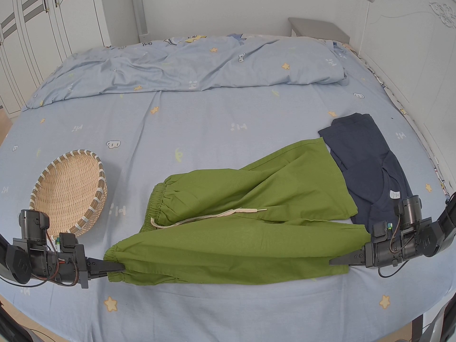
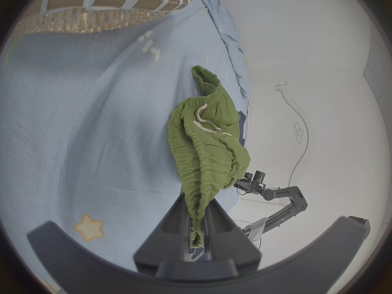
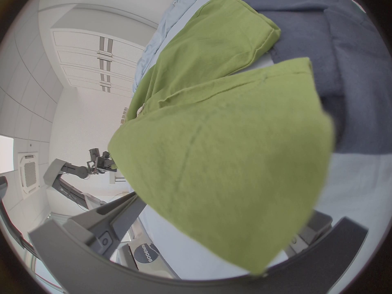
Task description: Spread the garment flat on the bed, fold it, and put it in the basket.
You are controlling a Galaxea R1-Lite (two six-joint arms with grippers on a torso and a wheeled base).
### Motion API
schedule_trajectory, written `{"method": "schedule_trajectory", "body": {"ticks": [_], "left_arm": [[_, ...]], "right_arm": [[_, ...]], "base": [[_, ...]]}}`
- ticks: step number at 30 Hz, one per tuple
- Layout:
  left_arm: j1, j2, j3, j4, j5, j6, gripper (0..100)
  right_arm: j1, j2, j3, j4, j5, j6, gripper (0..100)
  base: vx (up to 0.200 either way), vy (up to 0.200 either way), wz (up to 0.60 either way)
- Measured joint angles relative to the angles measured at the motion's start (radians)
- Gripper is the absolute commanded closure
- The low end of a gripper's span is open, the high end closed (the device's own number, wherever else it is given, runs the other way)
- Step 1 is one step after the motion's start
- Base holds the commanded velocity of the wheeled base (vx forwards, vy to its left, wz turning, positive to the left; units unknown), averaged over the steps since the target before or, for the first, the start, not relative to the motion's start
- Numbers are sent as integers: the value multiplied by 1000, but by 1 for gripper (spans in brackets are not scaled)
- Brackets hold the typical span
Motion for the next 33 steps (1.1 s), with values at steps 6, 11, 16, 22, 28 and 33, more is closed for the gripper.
{"method": "schedule_trajectory", "body": {"ticks": [6,11,16,22,28,33], "left_arm": [[0,2,-2,0,0,0,100],[0,3,-2,0,0,0,100],[1,6,-2,0,0,0,100],[3,9,-2,0,0,0,100],[25,10,-3,9,1,-4,100],[59,9,-2,42,2,-4,100]], "right_arm": [[0,11,-2,-15,53,30,0],[1,15,-3,-14,56,31,100],[-5,20,5,-8,51,31,100],[-17,21,23,-11,51,25,100],[-13,9,47,0,43,24,100],[19,-59,75,56,14,29,100]], "base": [[0,0,0],[0,0,0],[0,0,0],[0,0,0],[0,0,0],[0,0,0]]}}
